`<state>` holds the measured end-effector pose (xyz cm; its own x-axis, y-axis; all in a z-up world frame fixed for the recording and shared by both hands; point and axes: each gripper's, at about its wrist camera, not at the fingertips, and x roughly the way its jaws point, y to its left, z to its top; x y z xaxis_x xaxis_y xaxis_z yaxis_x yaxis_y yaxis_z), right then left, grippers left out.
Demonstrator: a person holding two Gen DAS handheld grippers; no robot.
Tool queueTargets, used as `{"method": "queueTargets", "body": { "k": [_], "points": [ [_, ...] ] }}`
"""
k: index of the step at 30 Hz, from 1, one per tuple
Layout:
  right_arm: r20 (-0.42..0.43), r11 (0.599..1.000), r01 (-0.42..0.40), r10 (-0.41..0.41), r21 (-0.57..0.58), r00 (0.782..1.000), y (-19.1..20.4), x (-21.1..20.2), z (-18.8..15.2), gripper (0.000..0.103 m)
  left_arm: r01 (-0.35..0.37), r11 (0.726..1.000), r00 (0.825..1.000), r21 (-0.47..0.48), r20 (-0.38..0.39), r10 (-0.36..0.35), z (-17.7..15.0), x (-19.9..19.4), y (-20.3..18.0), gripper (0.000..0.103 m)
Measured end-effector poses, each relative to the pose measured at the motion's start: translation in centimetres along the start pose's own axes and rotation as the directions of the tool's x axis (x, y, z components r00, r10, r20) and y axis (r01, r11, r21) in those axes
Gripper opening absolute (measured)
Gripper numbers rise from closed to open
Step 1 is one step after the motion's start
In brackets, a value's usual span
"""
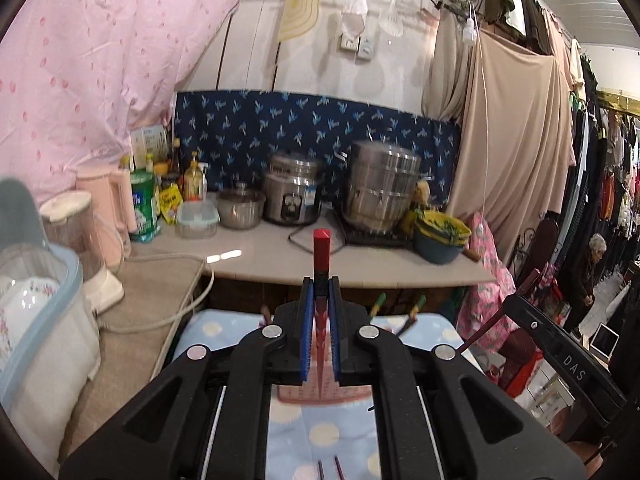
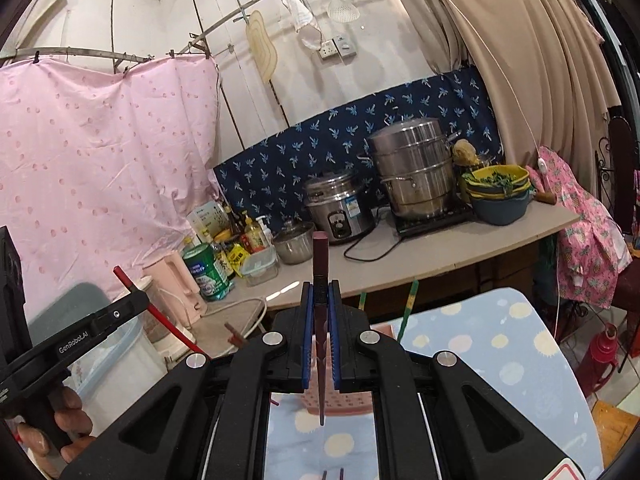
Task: Organize utensils
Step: 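Lift both held chopsticks and carry them over the pink basket, then lower both chopsticks into the pink basket and open both tools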
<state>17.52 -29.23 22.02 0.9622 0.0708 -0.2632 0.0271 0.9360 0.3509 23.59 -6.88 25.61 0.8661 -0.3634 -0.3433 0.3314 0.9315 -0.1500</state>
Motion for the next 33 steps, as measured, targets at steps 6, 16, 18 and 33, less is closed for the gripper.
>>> {"method": "queueTargets", "body": {
  "k": [6,16,18,33],
  "points": [
    [0.053,1.000,0.002,-0.002,-0.001,0.999,0.2,3.5,3.3,0.007,-0.025,1.000,0.999,-0.004,0.032,0.025,2.5,3.5,0.0,0.007],
    [-0.003,0.999,0.052,-0.052,0.005,0.999,-1.5,9.4,2.8,0.007,-0.055,0.998,0.998,-0.005,-0.018,0.055,1.2,9.1,0.8,0.007],
    [-0.025,0.998,0.060,-0.060,0.002,0.998,-1.8,10.3,2.1,0.007,-0.055,0.998,0.998,-0.005,-0.035,0.055,0.5,9.8,0.9,0.007],
    [-0.126,0.995,0.093,-0.095,-0.023,0.987,-2.9,13.5,-1.6,0.009,-0.082,0.996,0.990,-0.026,-0.119,0.078,-2.3,13.1,1.9,0.009]
  ]
}}
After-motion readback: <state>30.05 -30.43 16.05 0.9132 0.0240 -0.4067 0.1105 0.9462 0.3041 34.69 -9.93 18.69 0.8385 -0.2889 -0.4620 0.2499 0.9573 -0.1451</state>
